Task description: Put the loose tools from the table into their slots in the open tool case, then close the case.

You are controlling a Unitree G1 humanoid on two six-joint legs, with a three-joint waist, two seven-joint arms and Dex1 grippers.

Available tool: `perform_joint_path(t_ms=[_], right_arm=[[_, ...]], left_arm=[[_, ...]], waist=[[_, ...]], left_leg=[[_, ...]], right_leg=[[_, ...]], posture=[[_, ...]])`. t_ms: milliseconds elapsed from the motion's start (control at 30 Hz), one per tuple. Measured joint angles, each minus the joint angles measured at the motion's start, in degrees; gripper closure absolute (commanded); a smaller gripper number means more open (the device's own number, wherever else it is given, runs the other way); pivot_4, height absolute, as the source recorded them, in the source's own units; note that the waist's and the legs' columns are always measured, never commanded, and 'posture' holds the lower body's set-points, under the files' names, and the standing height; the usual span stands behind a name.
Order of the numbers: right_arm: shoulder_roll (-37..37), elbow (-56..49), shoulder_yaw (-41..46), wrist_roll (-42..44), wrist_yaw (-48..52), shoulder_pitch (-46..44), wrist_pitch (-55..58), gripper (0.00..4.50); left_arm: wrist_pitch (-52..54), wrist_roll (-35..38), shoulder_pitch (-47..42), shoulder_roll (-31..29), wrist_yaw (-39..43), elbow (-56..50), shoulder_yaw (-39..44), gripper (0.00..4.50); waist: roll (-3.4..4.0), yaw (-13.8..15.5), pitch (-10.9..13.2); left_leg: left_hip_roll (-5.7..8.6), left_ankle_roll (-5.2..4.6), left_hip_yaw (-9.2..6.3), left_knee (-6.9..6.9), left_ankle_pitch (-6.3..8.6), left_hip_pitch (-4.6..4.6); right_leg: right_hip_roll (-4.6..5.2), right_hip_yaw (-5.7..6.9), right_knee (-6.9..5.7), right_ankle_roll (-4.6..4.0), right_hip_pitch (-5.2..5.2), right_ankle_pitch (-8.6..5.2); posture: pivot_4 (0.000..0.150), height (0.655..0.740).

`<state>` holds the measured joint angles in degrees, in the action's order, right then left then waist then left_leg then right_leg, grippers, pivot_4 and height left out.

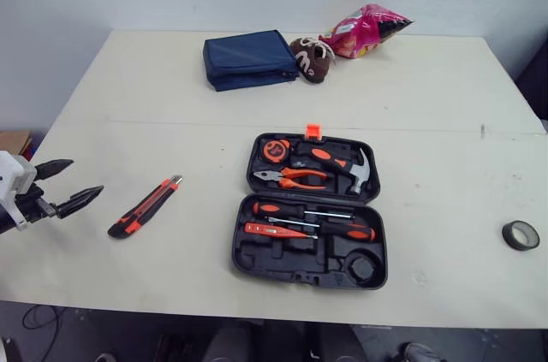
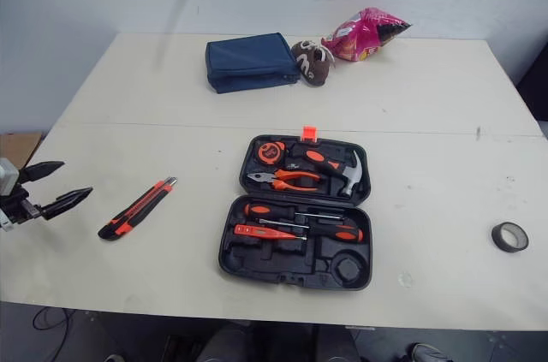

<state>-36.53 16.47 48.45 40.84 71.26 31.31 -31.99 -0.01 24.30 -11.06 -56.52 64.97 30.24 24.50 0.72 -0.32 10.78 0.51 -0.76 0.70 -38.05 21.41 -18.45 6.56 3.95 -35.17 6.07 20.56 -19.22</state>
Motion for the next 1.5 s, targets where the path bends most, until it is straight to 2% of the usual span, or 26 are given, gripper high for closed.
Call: perform_joint_path(t_ms=[167, 267, 400, 600, 900, 1000, 1133, 1167, 1267, 1367, 1500], right_arm=[[3.08, -16.91, -8.4, 1.16, -0.7, -1.15, 5.8, 0.0], [3.37, -22.45, -12.6, 1.24, -0.92, -3.05, 8.14, 0.0], [3.95, -31.41, -23.91, 0.95, -0.35, -8.64, 11.46, 0.0], [3.94, -34.65, -29.05, -0.57, -0.31, -13.35, 12.15, 0.0], [4.36, -37.38, -33.0, -1.46, -0.96, -14.64, 12.88, 0.0], [4.31, -37.37, -33.0, -2.21, -1.11, -14.67, 13.26, 0.0], [4.21, -37.37, -33.0, -2.74, -1.64, -15.05, 13.37, 0.0], [4.21, -37.38, -33.0, -2.74, -1.7, -15.2, 13.38, 0.0], [4.13, -37.44, -33.04, -2.63, -1.75, -15.34, 13.75, 0.0], [3.7, -38.75, -33.87, -2.25, -1.68, -15.77, 15.14, 0.0], [2.99, -39.0, -34.49, -1.79, -1.12, -16.74, 16.18, 0.0]], left_arm=[[15.46, 3.44, 5.94, 0.19, -1.82, -15.47, -0.73, 0.03], [18.33, 1.91, 6.76, 0.46, -5.0, -18.56, -1.98, 0.03], [24.48, -0.05, 5.31, 2.31, -9.53, -20.73, -6.73, 0.03], [27.82, -1.02, 5.17, 3.61, -12.49, -23.45, -7.95, 0.03], [30.99, -3.23, 7.19, 3.69, -16.11, -27.21, -8.9, 0.03], [31.02, -3.67, 8.23, 3.32, -15.89, -28.3, -8.9, 0.88], [30.62, -3.74, 8.33, 5.25, -16.66, -29.58, -8.6, 2.69], [30.1, -3.71, 8.33, 5.59, -16.65, -29.68, -8.53, 2.94], [27.86, -2.94, 8.46, 7.35, -15.02, -30.22, -8.42, 2.94], [24.74, 0.05, 7.94, 9.11, -10.61, -35.03, -9.15, 2.94], [21.8, 2.49, 3.66, 7.71, -4.28, -41.82, -11.42, 2.94]], waist=[[0.01, 0.32, 0.02], [0.0, 0.39, 0.03], [-0.01, 0.29, 0.04], [-0.11, 0.3, 0.0], [-0.14, 0.29, 0.02], [-0.08, 0.25, 0.01], [-0.08, 0.33, 0.0], [-0.08, 0.4, 0.0], [-0.1, 0.63, 0.02], [-0.23, 0.74, 0.08], [-0.24, 0.54, 0.07]], left_leg=[[0.0, 0.01, -0.03, -0.04, 0.01, -0.03], [0.0, 0.01, -0.06, -0.02, 0.01, -0.05], [0.0, 0.03, -0.06, -0.09, -0.01, -0.12], [0.01, -0.01, -0.1, -0.51, -0.03, -0.88], [0.01, 0.0, -0.14, -0.93, -0.01, -0.84], [0.01, 0.01, -0.12, -0.89, -0.01, -0.81], [0.01, 0.0, -0.13, -0.92, 0.0, -0.82], [0.01, 0.0, -0.13, -0.92, 0.0, -0.82], [0.01, 0.0, -0.14, -0.94, 0.0, -0.84], [0.01, 0.0, -0.18, -1.01, 0.0, -0.94], [0.01, 0.01, -0.2, -1.01, -0.01, -0.94]], right_leg=[[0.0, -0.03, 0.03, 0.0, 0.01, 0.0], [-0.01, -0.01, 0.08, -0.01, 0.0, 0.0], [-0.04, -0.01, -0.06, -0.01, 0.12, 0.0], [-0.08, 0.14, -0.47, 0.01, 0.77, 0.0], [-0.07, 0.16, -0.48, 0.0, 0.64, 0.0], [-0.07, 0.12, -0.47, 0.0, 0.66, 0.0], [-0.06, 0.11, -0.46, 0.0, 0.64, 0.0], [-0.05, 0.12, -0.46, 0.0, 0.64, 0.0], [-0.05, 0.13, -0.45, 0.0, 0.64, 0.0], [-0.05, 0.15, -0.46, 0.0, 0.68, 0.0], [-0.05, 0.19, -0.45, 0.0, 0.68, 0.0]], posture=[[0.15, 0.74], [0.15, 0.74], [0.15, 0.74], [0.15, 0.74], [0.15, 0.74], [0.15, 0.74], [0.15, 0.74], [0.15, 0.74], [0.15, 0.74], [0.15, 0.74], [0.15, 0.74]])
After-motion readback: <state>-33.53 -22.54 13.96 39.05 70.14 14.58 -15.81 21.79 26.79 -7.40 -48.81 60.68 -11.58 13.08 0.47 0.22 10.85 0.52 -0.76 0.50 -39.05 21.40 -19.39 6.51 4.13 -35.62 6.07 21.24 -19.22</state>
